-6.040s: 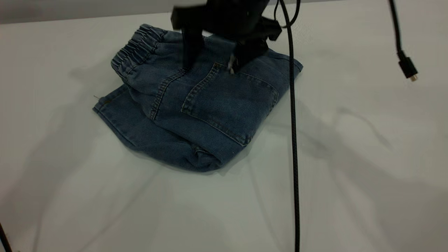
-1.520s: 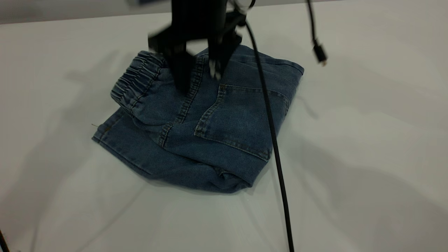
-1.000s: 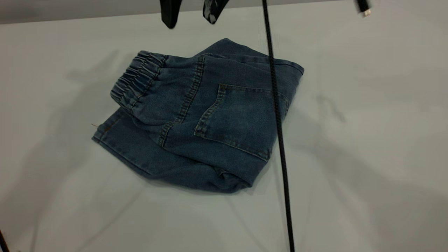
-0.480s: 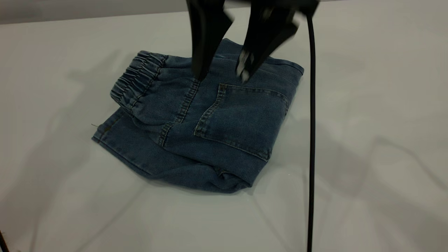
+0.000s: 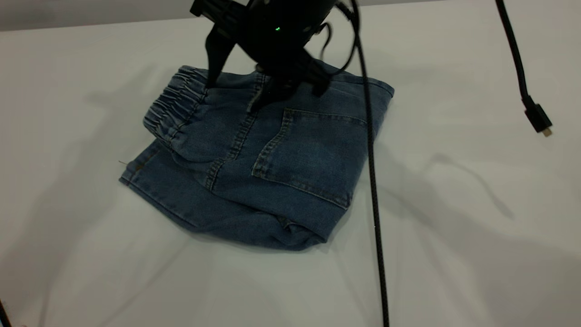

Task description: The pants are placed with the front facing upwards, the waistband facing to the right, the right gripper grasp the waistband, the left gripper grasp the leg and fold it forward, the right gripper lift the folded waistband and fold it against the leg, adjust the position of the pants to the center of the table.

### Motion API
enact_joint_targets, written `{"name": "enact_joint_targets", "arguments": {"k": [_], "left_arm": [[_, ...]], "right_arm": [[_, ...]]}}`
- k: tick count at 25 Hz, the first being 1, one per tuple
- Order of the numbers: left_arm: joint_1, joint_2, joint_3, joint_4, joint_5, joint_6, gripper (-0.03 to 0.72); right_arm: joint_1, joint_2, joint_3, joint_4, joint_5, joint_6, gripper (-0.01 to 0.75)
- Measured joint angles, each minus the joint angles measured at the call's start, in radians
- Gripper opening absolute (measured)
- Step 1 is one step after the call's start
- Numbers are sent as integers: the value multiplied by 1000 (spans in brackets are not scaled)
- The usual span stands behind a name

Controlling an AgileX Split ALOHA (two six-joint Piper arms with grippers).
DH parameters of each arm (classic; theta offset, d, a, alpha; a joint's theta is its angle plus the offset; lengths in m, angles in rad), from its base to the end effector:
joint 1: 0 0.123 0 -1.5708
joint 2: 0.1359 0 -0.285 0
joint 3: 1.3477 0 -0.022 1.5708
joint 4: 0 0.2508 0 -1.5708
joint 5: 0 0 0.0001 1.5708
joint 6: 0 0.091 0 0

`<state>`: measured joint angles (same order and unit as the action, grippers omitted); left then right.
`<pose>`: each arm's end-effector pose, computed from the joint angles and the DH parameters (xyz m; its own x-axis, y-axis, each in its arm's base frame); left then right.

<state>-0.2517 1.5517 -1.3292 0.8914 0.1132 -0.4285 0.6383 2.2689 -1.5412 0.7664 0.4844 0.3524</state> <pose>0.3636 -0.0852 0.3754 -0.1049 0.4834 -0.8691 0.2358 0.8611 0.4504 0.3612 0.3046 0.1096 -0.9451 0.3257 -0.0266 0.2449 0.7598 0.6023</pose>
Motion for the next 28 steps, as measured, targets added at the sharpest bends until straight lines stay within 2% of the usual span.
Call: {"name": "enact_joint_targets", "arguments": {"k": [7, 16, 28], "left_arm": [[0, 0, 0, -1, 1, 0, 285], [0, 0, 0, -3, 2, -7, 285], [0, 0, 0, -3, -1, -7, 285]], "right_arm": [[0, 97, -33, 3, 44, 35, 393], [-1, 117, -34, -115, 100, 31, 387], [2, 114, -34, -305, 307, -40, 384]]}}
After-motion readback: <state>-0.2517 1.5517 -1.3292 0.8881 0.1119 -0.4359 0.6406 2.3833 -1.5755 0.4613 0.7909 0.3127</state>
